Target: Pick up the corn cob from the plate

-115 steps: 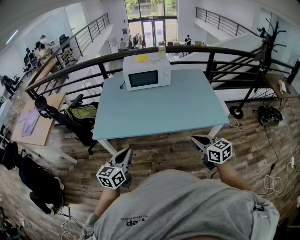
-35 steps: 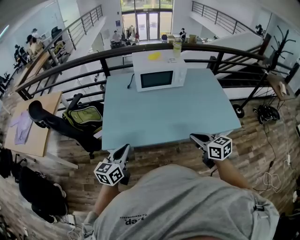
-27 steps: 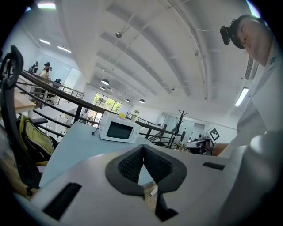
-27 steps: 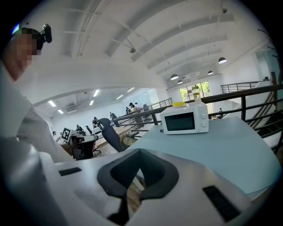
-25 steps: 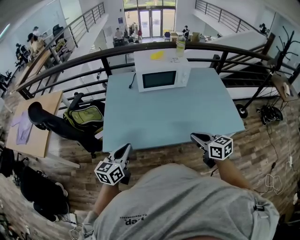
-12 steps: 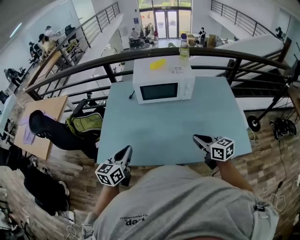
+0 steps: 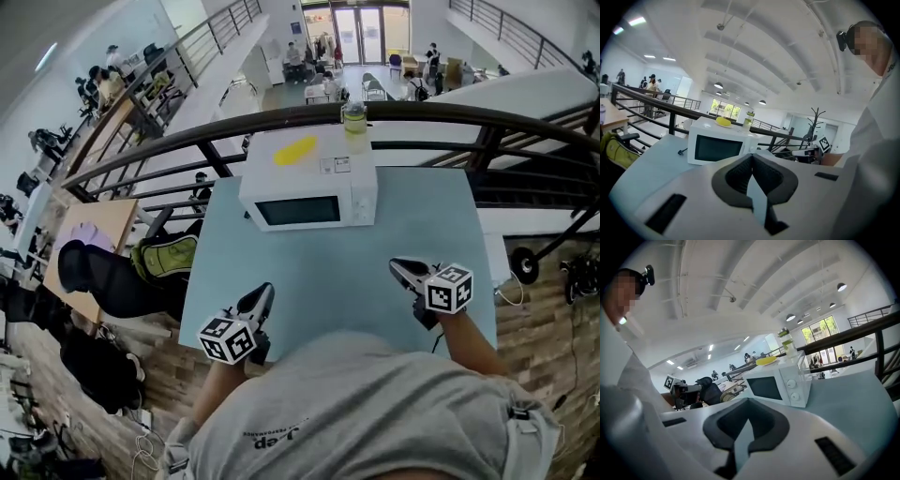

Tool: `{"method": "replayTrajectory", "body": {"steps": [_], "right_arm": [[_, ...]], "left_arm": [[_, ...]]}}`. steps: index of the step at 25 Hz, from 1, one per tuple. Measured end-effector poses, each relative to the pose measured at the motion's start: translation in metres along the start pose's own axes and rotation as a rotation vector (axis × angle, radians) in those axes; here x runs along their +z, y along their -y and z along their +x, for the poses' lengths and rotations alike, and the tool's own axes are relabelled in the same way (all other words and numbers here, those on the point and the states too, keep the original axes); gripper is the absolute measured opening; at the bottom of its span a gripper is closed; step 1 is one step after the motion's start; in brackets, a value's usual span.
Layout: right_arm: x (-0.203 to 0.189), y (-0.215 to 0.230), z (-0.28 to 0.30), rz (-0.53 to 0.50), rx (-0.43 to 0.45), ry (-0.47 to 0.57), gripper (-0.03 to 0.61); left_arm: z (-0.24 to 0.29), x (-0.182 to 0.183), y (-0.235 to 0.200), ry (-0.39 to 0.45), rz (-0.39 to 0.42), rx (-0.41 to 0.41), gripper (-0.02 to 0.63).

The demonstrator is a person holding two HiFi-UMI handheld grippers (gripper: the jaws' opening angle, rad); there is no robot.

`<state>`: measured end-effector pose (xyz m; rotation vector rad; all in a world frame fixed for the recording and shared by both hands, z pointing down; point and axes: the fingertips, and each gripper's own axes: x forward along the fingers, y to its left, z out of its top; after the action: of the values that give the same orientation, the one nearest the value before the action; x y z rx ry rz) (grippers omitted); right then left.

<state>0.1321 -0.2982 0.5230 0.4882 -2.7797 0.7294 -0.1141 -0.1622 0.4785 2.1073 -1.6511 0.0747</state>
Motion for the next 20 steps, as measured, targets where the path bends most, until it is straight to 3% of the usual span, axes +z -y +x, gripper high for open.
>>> {"method": "replayTrajectory", "body": {"steps": [8,13,20], "right_arm": [[0.012,0.054,0.038,0.048,0.023,0.017,0.015],[0.01,0.07,0.073,0.076,-0.052,0.021,0.015],[0.015,0.055,0.117,0.094,-0.156,0.01,0.015]], "left_arm": [[0.054,0.01,-0.02,-0.078,-0.003,0.017,0.018],[0.083,0.018,-0.063,-0.104,0.018,-0.046,0.018],[0.12,0.086,-0.142,-0.066,0.123,-0.093,0.02]]}}
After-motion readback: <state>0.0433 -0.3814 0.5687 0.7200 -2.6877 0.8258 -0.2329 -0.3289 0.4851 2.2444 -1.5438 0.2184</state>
